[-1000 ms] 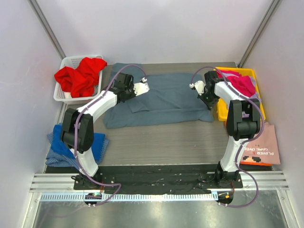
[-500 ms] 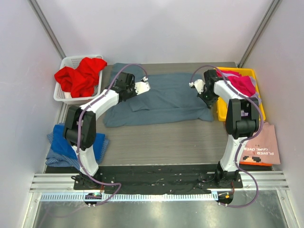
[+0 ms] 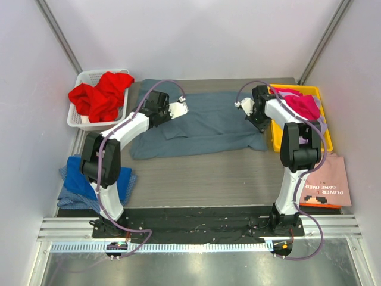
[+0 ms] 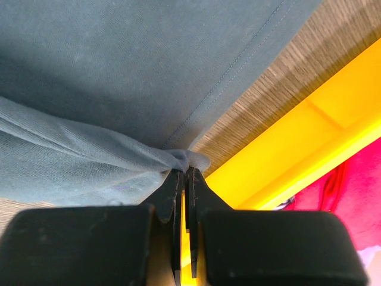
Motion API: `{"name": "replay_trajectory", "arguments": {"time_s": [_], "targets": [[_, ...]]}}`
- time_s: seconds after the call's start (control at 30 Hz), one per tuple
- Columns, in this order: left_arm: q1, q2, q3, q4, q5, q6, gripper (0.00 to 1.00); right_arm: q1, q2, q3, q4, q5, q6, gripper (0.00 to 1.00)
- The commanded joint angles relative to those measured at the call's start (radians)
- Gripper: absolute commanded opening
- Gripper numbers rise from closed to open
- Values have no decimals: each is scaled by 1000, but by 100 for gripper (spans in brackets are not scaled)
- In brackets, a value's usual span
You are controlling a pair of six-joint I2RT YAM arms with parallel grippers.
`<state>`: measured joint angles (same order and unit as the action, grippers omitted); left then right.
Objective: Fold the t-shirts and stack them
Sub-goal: Fold the flattened tshirt in 1/3 of the way
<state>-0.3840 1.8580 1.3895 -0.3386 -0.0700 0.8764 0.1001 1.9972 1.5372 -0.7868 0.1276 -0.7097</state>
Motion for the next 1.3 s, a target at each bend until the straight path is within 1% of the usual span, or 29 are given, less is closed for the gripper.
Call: {"name": "replay_trajectory", "arguments": {"time_s": [0.0,0.1,0.17,0.3,0.33,0.37,0.4,0.5,0.77,1.07,1.27], "targets": [[7,4,29,64,-16,18,0,12,0,43,12,40,-13,7],[5,7,25,76,-25,19,0,13,3,37,14,44,-10,11],[7,9,25,90,-31,15,0,13,2,34,15,44,-10,16],[7,18,28,105,-45,1,0,16,-5,18,21,52,-7,34],[5,21,31,105,-45,1,0,16,-9,15,21,55,-7,43],[5,24,34,105,-45,-1,0,16,-12,11,24,56,-7,47],[4,27,36,105,-48,1,0,18,-24,-2,29,60,-7,48],[5,32,37,105,-48,1,0,18,-44,-28,37,66,-10,49],[5,17,22,130,-73,13,0,18,-52,-69,69,92,-22,49],[7,10,28,136,-82,15,0,18,-51,-40,70,101,-27,49],[5,10,9,138,-73,9,0,16,-60,-12,60,46,4,49]]}}
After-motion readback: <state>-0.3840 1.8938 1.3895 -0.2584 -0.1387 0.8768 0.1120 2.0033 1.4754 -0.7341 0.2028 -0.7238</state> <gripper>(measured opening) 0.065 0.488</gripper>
